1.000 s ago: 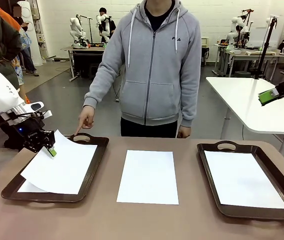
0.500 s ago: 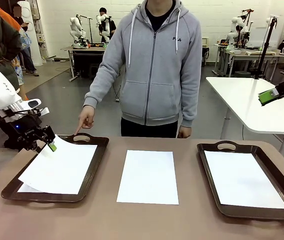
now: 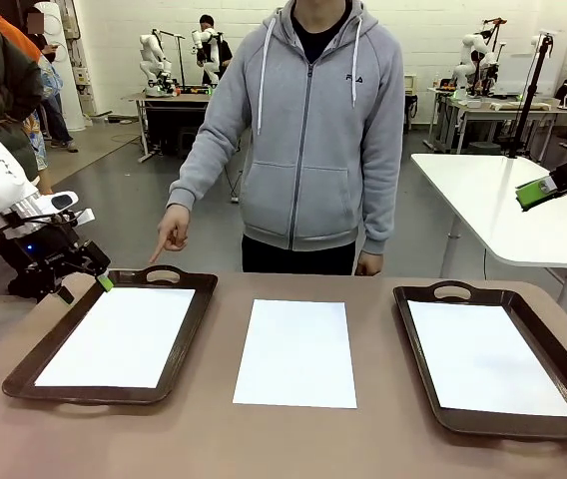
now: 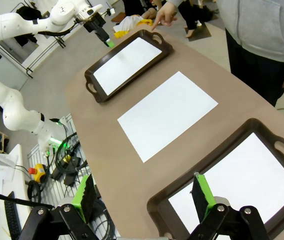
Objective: Sort the A4 documents.
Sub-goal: Place the A4 Paper in the designated Handle tray, then receive the A4 Paper.
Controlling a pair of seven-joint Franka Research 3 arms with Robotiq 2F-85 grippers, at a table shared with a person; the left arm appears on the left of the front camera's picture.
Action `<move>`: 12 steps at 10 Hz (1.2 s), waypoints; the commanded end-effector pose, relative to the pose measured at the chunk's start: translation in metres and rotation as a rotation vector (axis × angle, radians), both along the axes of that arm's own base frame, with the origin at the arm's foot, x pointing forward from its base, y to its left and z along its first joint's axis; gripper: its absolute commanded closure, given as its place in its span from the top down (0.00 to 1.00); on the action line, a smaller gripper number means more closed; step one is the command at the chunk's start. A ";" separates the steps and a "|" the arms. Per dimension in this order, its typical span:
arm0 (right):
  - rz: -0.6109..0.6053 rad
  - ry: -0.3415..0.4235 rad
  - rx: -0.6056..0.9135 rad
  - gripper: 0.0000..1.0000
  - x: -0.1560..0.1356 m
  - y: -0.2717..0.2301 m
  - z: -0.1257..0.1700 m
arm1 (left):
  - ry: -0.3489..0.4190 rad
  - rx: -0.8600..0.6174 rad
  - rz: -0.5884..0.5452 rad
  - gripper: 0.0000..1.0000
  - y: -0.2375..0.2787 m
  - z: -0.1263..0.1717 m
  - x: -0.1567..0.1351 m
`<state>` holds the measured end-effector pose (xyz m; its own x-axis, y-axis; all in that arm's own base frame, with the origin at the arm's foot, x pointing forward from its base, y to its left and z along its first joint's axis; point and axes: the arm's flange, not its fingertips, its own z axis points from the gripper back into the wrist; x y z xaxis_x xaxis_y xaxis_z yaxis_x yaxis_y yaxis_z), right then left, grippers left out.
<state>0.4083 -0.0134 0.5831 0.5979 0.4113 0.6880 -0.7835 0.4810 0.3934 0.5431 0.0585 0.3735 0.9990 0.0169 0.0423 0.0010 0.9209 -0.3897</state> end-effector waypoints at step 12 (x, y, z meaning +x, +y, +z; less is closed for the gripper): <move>-0.004 -0.002 0.008 1.00 0.001 0.002 -0.001 | 0.000 0.000 0.000 1.00 0.000 0.000 0.000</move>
